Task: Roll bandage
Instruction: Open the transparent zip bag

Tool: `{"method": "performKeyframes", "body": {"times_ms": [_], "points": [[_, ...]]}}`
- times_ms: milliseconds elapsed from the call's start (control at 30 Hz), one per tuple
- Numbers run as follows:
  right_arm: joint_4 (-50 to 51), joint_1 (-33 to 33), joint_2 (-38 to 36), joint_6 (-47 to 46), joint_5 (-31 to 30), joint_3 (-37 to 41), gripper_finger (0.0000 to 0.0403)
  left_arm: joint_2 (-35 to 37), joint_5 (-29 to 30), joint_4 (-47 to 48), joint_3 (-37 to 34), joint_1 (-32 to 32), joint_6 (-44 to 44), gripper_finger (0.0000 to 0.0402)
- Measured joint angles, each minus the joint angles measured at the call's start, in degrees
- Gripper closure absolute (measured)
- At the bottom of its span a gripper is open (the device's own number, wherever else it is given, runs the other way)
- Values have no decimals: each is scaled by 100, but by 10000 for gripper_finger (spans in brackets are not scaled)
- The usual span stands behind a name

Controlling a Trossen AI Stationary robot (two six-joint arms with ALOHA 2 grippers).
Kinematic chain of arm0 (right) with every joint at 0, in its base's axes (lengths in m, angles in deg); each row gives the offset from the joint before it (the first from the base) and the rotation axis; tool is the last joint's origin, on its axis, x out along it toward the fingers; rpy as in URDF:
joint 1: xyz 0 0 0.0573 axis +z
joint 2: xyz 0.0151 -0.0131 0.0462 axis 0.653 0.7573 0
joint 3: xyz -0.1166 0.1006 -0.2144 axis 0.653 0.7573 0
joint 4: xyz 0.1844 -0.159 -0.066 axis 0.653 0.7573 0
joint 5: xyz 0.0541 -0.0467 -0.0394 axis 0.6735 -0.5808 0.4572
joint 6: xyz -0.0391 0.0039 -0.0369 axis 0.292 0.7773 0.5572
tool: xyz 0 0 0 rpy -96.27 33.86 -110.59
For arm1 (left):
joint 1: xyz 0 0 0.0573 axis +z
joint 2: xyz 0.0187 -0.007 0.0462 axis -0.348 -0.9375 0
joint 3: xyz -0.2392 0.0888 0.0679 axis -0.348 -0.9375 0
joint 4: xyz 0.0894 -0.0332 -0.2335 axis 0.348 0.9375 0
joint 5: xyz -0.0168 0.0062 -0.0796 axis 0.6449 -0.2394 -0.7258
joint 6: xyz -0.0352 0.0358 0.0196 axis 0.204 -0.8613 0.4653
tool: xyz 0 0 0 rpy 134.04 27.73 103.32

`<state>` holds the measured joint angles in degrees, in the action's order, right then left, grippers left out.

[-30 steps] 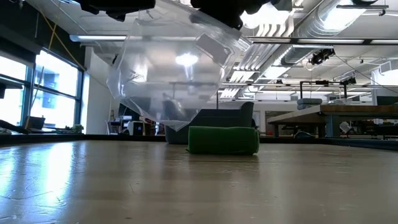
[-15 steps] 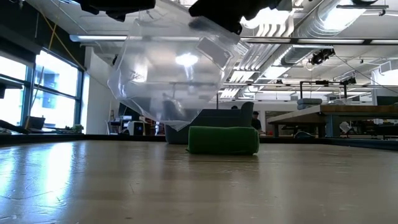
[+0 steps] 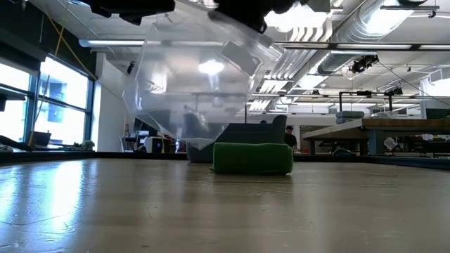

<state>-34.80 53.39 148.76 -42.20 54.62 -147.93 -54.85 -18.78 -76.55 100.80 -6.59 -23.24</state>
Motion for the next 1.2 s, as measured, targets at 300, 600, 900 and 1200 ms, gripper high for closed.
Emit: {"method": "performKeyframes", "body": {"times_ms": [300,600,900,1200], "points": [[394,0,-148,99,-752,-242,274,0,-1,62,0,-11,7,401],[758,-15,-148,-18,-806,-242,274,0,-1,73,0,-13,7,401],[753,-15,190,6,-634,-242,274,0,1,23,0,-13,7,401],[842,15,390,276,-599,-243,327,0,39,-41,0,111,260,398]]}}
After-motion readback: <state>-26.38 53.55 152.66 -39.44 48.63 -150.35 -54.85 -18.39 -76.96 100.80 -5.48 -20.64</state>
